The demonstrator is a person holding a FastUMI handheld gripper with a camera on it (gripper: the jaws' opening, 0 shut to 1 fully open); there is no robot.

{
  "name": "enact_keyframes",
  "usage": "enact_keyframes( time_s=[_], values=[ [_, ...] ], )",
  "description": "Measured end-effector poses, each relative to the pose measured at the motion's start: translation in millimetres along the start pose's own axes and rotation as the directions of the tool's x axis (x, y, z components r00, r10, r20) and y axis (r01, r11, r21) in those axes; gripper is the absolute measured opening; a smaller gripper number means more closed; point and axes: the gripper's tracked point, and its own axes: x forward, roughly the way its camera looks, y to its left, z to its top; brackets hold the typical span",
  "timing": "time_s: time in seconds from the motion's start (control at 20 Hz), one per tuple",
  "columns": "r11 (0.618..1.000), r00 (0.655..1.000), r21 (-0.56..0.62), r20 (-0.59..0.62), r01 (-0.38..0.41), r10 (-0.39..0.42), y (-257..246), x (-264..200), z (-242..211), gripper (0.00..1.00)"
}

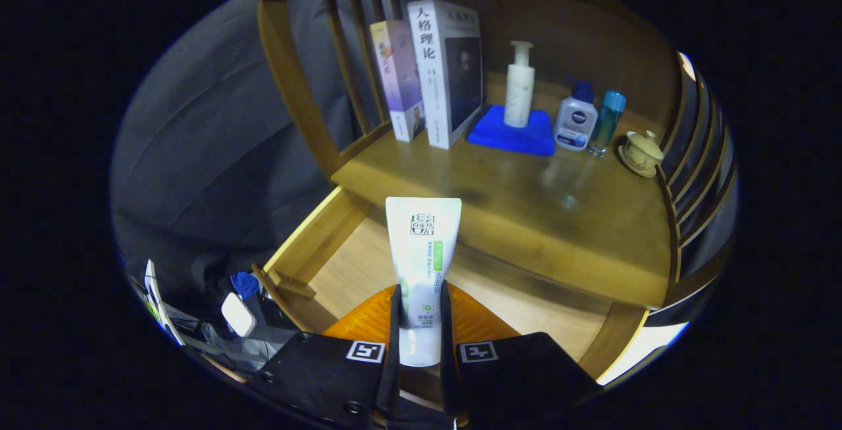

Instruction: Pull open the drawer, take out the items inside it, and place them on the countertop above the cabinet.

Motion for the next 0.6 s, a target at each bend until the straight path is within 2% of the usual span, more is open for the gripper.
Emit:
enact_keyframes(
  time_s=[0.25,0.6],
  values=[
    [0.99,0.997,0.139,0.075,0.019,-0.029,-30.7,4.4,34.7,0.27],
    [0.928,0.987,0.368,0.116,0.061,-0.111,-88.2,24.8,61.4,0.27]
  ],
)
